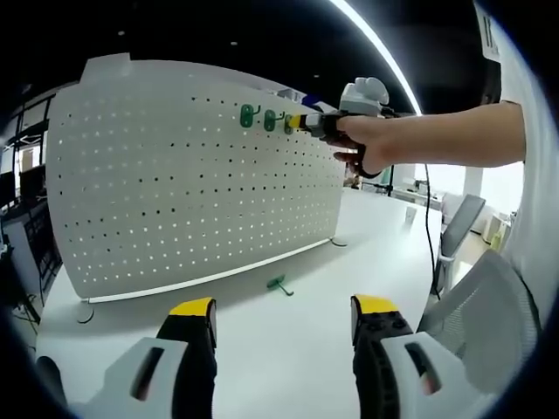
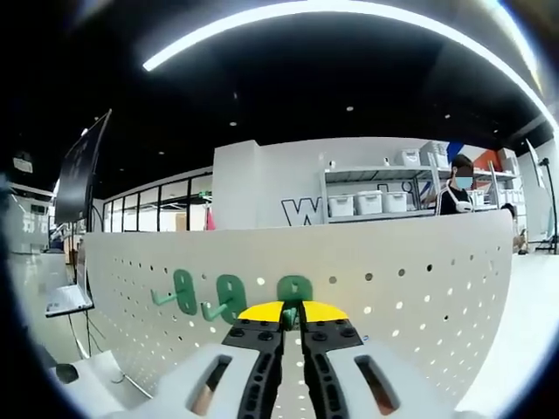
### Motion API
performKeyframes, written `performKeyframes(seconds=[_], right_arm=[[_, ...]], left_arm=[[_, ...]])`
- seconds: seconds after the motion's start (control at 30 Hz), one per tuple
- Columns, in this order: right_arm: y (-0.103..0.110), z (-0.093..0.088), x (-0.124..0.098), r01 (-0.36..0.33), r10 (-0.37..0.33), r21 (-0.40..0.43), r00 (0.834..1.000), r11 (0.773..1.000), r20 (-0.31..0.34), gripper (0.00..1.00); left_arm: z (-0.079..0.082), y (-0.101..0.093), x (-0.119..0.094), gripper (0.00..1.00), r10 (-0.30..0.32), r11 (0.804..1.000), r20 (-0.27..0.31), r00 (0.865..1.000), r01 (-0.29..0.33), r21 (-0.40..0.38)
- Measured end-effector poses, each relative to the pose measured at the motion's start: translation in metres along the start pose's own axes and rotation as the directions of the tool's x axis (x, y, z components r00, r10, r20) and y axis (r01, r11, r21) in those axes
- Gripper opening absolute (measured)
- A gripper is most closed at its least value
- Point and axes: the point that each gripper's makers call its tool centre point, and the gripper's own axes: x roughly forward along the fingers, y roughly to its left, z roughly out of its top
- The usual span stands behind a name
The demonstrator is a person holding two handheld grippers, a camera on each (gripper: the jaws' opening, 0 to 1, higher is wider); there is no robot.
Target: Insert the hook assembly into the mounting plate slot until the hook locks in place.
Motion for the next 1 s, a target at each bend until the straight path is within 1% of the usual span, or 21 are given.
performKeyframes(seconds=[0.23,0.33,0.47,0.53,0.57,0.6,0.63,0.7,0.8,0.9,1.0], right_arm=[[0.001,0.001,-0.001,-0.023,0.023,0.013,1.000,1.000,-0.009,0.05],[0.004,0.001,-0.002,-0.065,0.066,0.036,0.998,0.997,-0.012,0.09],[0.007,0.000,-0.003,-0.106,0.107,0.023,0.994,0.994,-0.021,0.13],[0.009,-0.001,-0.004,-0.134,0.134,0.014,0.991,0.991,-0.022,0.17],[0.011,-0.002,-0.005,-0.154,0.154,0.024,0.988,0.988,-0.018,0.19],[0.012,-0.003,-0.005,-0.163,0.164,0.028,0.986,0.986,-0.024,0.23],[0.014,-0.006,-0.007,-0.185,0.186,0.016,0.982,0.983,-0.038,0.26],[0.015,-0.008,-0.009,-0.198,0.198,-0.003,0.979,0.980,-0.043,0.31],[0.017,-0.009,-0.014,-0.236,0.235,-0.023,0.971,0.971,-0.041,0.37],[0.026,-0.010,-0.019,-0.283,0.280,-0.060,0.959,0.957,-0.049,0.45],[0.029,-0.010,-0.022,-0.299,0.296,-0.069,0.954,0.952,-0.046,0.49]], left_arm=[[-0.001,0.001,0.000,0.64,-0.001,1.000,0.002,1.000,0.001,-0.001],[-0.001,0.001,0.000,0.63,0.001,1.000,-0.001,1.000,-0.001,0.001],[-0.001,-0.001,0.001,0.63,-0.004,1.000,-0.006,1.000,0.004,0.010],[-0.001,-0.002,0.001,0.63,-0.005,1.000,-0.007,1.000,0.005,0.011],[-0.001,-0.002,0.001,0.63,-0.007,1.000,-0.009,1.000,0.007,0.012],[-0.002,-0.002,0.001,0.63,-0.007,1.000,-0.010,1.000,0.007,0.013],[-0.001,-0.002,0.001,0.63,-0.006,1.000,-0.008,1.000,0.006,0.016],[-0.001,-0.002,0.001,0.63,-0.004,1.000,-0.007,1.000,0.004,0.014],[-0.001,-0.001,0.001,0.64,-0.002,1.000,-0.008,1.000,0.002,0.014],[-0.001,-0.001,0.001,0.64,-0.003,1.000,-0.008,1.000,0.003,0.015],[-0.001,-0.001,0.001,0.63,-0.005,1.000,-0.009,1.000,0.006,0.020]])
